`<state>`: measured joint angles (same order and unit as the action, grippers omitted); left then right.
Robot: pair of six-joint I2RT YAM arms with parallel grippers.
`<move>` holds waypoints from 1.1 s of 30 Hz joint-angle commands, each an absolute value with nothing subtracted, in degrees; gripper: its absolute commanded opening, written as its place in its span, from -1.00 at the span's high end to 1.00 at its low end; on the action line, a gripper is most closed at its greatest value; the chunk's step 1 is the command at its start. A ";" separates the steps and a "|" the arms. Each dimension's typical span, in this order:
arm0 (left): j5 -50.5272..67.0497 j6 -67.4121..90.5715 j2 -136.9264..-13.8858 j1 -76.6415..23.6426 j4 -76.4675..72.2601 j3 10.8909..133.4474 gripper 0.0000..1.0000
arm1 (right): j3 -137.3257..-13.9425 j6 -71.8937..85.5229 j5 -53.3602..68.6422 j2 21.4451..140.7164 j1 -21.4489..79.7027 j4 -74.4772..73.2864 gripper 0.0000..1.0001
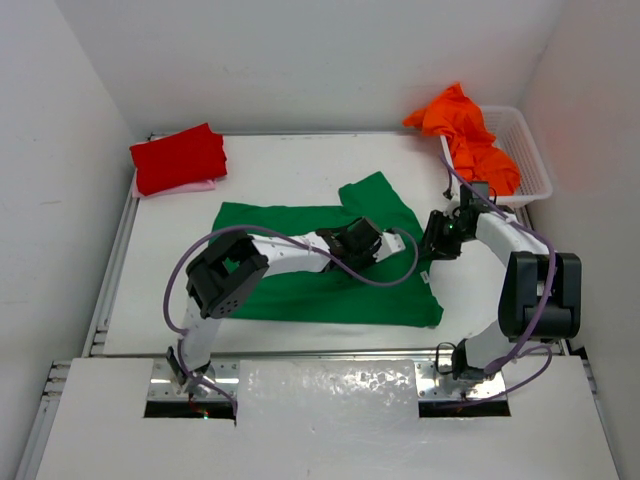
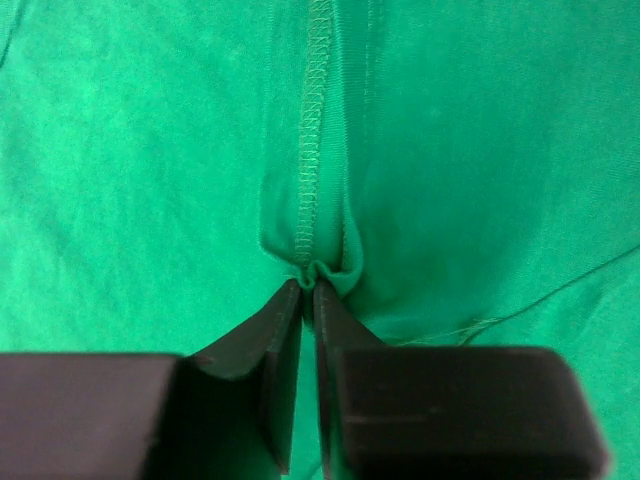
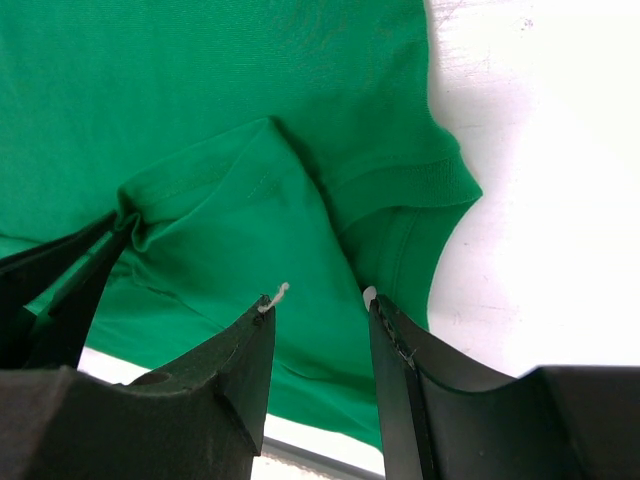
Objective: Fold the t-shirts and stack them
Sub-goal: Grap the side of the flattened tshirt closest away from the robot with both arms
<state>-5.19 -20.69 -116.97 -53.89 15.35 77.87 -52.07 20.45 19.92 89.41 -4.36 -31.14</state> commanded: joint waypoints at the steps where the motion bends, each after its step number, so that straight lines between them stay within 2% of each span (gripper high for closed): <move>1: -8.16 -19.16 -114.08 -53.53 14.59 78.84 0.76 | -52.73 19.25 19.16 87.54 -4.13 -30.85 0.18; 12: -26.79 -17.84 -113.12 -52.12 13.70 82.00 0.36 | -50.19 20.12 13.19 82.54 -4.57 -34.27 0.13; 14: -27.59 -17.58 -111.89 -51.42 15.20 83.23 0.27 | -48.96 20.91 12.22 80.69 -5.01 -35.24 0.01; 17: -28.56 -19.93 -108.12 -50.80 19.50 83.94 0.26 | -45.89 21.53 10.90 76.47 -5.71 -37.17 -0.20; 21: -25.78 -29.14 -94.36 -48.79 26.95 74.84 0.28 | -39.92 21.62 11.42 70.85 -5.98 -40.07 -0.35; 27: -16.62 -45.60 -75.79 -37.29 45.05 55.75 0.29 | -32.19 22.94 13.44 64.34 -6.33 -41.66 -0.37; 29: -16.00 -47.89 -69.19 -32.36 47.36 48.36 0.30 | -30.42 23.90 15.11 63.29 -6.33 -40.87 -0.36; 33: -15.81 -51.32 -57.69 -31.20 46.95 35.12 0.24 | -26.20 25.22 16.70 62.31 -6.33 -38.94 -0.37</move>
<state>-18.72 -44.86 -63.37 -30.74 42.96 42.09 -27.79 23.27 14.50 63.35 -5.93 -40.66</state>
